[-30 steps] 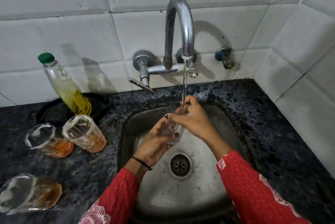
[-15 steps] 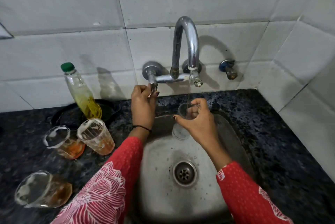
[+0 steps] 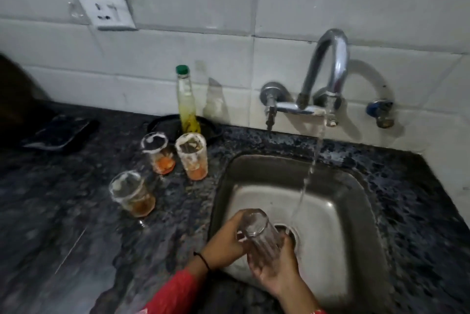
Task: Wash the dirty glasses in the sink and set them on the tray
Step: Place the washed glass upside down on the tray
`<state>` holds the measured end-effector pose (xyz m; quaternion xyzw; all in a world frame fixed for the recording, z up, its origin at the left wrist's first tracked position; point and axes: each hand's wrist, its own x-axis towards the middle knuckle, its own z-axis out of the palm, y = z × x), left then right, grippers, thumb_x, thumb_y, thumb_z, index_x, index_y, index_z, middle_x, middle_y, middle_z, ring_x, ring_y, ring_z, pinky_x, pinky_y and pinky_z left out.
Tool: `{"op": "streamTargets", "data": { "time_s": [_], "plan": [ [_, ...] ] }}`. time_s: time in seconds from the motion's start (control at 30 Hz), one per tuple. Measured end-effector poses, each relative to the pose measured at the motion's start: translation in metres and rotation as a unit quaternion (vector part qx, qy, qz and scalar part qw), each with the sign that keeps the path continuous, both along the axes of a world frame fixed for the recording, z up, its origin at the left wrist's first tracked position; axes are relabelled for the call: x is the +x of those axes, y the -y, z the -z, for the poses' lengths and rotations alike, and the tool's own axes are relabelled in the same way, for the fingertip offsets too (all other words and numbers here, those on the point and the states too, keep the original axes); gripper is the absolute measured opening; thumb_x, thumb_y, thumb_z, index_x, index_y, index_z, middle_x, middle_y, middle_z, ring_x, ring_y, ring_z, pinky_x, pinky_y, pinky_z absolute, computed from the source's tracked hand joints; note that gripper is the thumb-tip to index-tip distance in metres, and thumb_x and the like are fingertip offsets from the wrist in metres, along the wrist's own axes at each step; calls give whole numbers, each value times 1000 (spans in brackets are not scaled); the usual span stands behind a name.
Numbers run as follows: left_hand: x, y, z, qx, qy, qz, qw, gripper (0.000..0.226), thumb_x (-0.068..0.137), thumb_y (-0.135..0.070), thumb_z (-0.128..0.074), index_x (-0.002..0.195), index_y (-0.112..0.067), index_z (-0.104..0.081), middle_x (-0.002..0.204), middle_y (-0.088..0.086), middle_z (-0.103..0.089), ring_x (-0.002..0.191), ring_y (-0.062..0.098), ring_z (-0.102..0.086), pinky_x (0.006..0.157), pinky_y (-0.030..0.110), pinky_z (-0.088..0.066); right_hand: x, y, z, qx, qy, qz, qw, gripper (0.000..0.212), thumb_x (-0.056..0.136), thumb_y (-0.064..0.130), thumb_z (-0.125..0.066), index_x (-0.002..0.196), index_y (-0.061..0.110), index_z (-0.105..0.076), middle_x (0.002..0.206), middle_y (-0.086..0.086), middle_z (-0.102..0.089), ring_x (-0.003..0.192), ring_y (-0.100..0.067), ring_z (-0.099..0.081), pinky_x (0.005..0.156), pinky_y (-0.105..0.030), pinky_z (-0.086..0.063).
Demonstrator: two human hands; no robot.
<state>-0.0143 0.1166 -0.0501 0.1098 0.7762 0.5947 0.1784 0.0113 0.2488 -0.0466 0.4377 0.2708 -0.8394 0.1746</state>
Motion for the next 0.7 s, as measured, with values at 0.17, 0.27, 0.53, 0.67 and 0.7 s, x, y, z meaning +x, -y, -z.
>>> {"op": "streamTargets", "data": {
  "time_s": [0.17,0.27,0.53,0.67,0.7],
  "plan": [
    [19,17,-18,111,71,-121,984,72,56,-17,-79,120,-14,-47,110,3,-60,94,0,-62,83,21,-50,3,7,-8,81,-42,-146,985,57,90,64,-30,88,15,-61,67,-4,-72,62,-21,-67,53,-26,-46],
    [12,28,-38,126,45,-157,978,58,71,1,-78,120,-18,-52,118,5,-62,101,4,-62,86,21,-50,-6,8,-26,221,-84,-230,944,73,85,68,-37,115,4,-57,102,-17,-67,77,-27,-60,70,-33,-46],
    [-38,142,-157,123,-159,-249,947,60,67,1,-81,119,-16,-56,111,-5,-68,102,0,-62,89,16,-48,-71,122,-131,650,-502,-243,516,63,73,25,-65,133,24,-48,128,0,-51,122,-21,-41,102,-31,-36],
    [-80,244,-204,96,-236,-263,931,68,64,-1,-83,121,-20,-52,112,-7,-64,101,-5,-61,87,10,-45,-139,244,-176,642,-572,-189,474,64,71,17,-69,132,17,-49,123,-5,-58,116,-25,-51,98,-32,-44],
    [-95,275,-211,95,-244,-264,928,73,65,1,-82,127,-16,-48,114,-6,-62,101,-6,-59,87,9,-44,-158,278,-184,638,-575,-192,474,63,71,21,-72,130,19,-50,120,-6,-61,112,-24,-55,94,-35,-47]
  ]
}}
